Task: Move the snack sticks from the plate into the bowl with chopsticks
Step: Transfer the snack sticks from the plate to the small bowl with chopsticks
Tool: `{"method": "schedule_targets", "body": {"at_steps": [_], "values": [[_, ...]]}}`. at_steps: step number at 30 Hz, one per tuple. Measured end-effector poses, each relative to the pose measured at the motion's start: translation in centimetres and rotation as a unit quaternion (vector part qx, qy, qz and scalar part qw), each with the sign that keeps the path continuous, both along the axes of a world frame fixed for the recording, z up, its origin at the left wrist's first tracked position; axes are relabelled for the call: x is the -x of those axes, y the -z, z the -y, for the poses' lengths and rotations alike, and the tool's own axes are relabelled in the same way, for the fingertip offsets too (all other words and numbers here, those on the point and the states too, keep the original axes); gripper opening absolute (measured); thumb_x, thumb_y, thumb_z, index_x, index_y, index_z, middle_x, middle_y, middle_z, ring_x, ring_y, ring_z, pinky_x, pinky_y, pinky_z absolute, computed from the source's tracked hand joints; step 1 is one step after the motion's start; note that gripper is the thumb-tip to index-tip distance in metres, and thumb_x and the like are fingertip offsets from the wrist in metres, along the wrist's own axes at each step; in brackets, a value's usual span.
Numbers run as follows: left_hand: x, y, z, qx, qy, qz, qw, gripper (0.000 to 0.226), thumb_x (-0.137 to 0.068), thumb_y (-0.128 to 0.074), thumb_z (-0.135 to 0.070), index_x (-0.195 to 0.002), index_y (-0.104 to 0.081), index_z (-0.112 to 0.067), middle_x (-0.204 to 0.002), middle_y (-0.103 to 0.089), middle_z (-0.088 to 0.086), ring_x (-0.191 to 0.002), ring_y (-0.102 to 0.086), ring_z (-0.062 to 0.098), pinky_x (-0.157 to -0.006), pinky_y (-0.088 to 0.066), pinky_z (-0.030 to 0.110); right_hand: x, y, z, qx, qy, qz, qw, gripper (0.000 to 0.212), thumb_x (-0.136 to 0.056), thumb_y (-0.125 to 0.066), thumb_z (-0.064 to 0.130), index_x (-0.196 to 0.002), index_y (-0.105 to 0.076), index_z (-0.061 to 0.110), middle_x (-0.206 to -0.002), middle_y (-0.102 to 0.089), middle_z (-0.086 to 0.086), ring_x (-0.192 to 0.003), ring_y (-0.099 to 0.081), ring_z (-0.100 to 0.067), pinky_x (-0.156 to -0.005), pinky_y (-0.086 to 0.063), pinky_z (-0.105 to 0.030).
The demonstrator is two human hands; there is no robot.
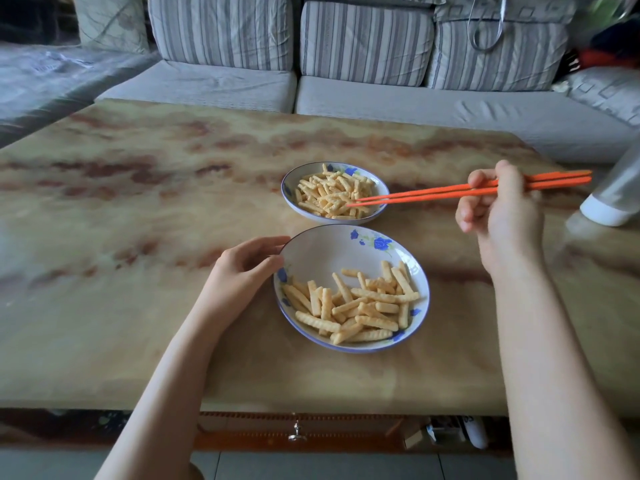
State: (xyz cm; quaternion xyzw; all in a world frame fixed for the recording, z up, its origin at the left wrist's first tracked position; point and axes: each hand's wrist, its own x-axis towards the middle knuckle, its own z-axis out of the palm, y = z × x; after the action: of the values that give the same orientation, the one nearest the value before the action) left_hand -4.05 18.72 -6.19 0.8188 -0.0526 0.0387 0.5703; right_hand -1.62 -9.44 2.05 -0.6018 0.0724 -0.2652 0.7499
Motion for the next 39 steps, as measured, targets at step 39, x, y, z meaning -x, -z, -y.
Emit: {"method": "schedule_targets", "body": {"at_steps": [39], "values": [[0.0, 0.0, 0.0, -0.018, -0.009, -0.002, 1.0, 0.038, -0.075, -0.057, -0.032, -0.111, -0.07, -0.035, -0.105, -0.073, -0.015, -0.101, -0.065, -0.001, -0.099, -0.05, 0.036, 2.0, -0.9, 2.0, 0.19, -0.165, -0.113, 0.961, 0.042, -0.102, -0.034, 0.028, -0.072, -0.053, 0.008, -0.035, -0.042, -0.004, -0.03, -0.032, -0.017, -0.033, -0.024, -0.017]]}}
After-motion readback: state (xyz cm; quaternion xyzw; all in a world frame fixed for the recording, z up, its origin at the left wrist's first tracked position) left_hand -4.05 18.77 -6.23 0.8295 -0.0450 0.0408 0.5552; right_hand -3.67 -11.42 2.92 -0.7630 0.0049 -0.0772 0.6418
